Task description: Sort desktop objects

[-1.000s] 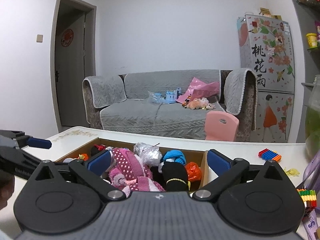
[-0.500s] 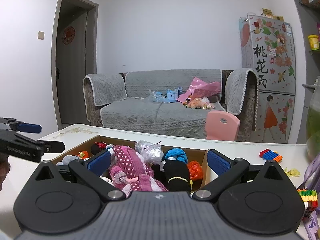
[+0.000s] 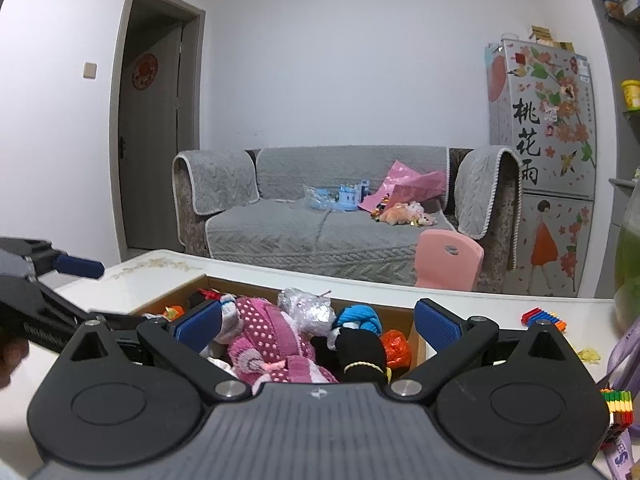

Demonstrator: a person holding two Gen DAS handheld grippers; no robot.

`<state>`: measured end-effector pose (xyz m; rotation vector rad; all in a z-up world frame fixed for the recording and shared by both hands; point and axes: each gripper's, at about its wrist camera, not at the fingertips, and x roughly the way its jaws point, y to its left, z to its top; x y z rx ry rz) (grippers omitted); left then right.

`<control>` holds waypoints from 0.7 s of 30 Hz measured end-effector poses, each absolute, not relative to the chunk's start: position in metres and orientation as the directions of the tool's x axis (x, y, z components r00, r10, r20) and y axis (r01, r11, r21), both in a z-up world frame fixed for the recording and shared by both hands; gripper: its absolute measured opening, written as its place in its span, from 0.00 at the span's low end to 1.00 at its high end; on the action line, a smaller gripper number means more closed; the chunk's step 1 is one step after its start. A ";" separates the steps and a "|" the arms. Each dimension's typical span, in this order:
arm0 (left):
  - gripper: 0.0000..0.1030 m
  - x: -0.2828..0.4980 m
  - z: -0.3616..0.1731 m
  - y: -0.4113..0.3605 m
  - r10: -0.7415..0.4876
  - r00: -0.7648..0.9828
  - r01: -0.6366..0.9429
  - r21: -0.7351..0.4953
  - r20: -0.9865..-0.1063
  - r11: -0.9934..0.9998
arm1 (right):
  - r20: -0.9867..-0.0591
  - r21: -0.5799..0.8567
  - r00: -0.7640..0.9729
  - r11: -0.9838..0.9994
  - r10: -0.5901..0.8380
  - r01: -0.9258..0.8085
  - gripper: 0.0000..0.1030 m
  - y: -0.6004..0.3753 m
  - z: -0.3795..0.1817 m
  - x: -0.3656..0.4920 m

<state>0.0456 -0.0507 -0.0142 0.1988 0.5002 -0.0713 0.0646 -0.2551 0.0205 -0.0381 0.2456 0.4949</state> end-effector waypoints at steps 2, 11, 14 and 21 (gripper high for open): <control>1.00 0.042 -0.011 -0.054 -0.038 0.870 0.122 0.141 -0.492 0.982 | -0.234 0.019 0.853 0.879 0.467 -0.477 0.99 -0.256 0.022 0.061; 1.00 0.037 -0.003 -0.064 0.008 0.873 0.048 0.101 -0.488 0.994 | -0.219 0.035 0.858 0.882 0.466 -0.470 0.99 -0.264 0.026 0.059; 1.00 0.033 -0.003 -0.072 0.024 0.885 0.055 0.155 -0.465 0.986 | -0.224 0.030 0.858 0.883 0.462 -0.468 0.99 -0.264 0.025 0.061; 1.00 0.035 -0.003 -0.072 0.016 0.878 0.064 0.151 -0.478 0.986 | -0.233 0.023 0.855 0.881 0.463 -0.472 0.99 -0.260 0.023 0.063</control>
